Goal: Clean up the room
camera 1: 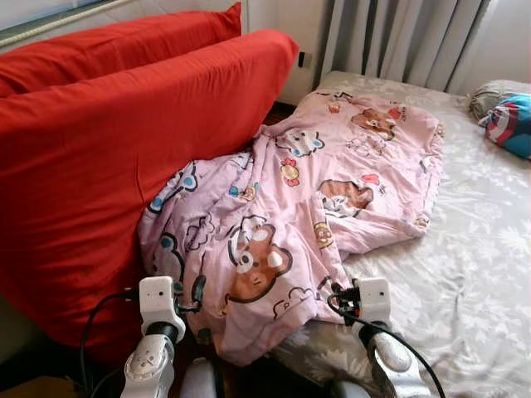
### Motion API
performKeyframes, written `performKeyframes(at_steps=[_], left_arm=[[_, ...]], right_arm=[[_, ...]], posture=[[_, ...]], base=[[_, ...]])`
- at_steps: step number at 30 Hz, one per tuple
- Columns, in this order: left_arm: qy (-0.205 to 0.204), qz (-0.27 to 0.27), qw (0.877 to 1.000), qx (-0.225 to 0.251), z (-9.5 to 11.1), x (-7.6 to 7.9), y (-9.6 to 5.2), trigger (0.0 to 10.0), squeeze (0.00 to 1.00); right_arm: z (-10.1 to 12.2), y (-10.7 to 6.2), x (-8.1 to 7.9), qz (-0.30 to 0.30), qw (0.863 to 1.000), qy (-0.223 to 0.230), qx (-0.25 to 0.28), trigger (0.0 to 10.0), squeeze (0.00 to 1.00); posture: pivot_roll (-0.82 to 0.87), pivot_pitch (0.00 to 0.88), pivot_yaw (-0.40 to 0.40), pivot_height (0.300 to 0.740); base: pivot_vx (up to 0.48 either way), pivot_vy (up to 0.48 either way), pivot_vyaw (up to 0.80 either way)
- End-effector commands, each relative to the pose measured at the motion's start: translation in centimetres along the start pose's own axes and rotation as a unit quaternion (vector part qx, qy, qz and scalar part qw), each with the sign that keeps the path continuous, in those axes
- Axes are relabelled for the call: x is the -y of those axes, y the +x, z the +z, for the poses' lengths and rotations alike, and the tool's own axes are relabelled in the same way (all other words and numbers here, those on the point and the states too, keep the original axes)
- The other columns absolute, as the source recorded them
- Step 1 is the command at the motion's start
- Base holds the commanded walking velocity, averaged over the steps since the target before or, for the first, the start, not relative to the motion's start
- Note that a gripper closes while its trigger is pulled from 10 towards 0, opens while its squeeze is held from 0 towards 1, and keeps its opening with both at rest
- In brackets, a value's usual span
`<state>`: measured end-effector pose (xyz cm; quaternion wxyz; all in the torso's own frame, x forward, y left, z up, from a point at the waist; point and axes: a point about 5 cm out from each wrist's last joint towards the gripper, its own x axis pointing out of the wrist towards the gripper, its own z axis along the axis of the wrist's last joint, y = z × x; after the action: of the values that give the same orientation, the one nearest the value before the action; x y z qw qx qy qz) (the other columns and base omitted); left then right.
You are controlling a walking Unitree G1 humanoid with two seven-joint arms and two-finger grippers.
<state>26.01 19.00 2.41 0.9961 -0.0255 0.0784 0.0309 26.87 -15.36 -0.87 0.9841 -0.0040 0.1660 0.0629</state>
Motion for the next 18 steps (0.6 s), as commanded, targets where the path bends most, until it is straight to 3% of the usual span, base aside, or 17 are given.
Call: performKeyframes(at_steps=[1, 14, 18], left_arm=[[0.001, -0.004, 1.000, -0.004, -0.14, -0.04, -0.17, 10.0, 0.00], [-0.004, -0.008, 1.000, 0.000, -0.03, 0.05, -0.13, 10.0, 0.00], [-0.002, -0.008, 1.000, 0.000, 0.01, 0.05, -0.12, 10.0, 0.00]], right_arm=[[-0.25, 0.00, -0.11, 0.000, 1.000, 0.005, -0.010, 10.0, 0.00], [-0.54, -0.08, -0.17, 0.006, 1.000, -0.003, -0.019, 10.0, 0.00], [-0.90, -0.12, -0.01, 0.000, 0.999, -0.003, -0.033, 10.0, 0.00]], posture=[[-0.07, 0.079, -0.015, 0.637], [-0.07, 0.081, -0.013, 0.637], [-0.07, 0.081, -0.013, 0.637]], base=[[0.292, 0.000, 0.00], [0.292, 0.000, 0.00], [0.000, 0.000, 0.00]])
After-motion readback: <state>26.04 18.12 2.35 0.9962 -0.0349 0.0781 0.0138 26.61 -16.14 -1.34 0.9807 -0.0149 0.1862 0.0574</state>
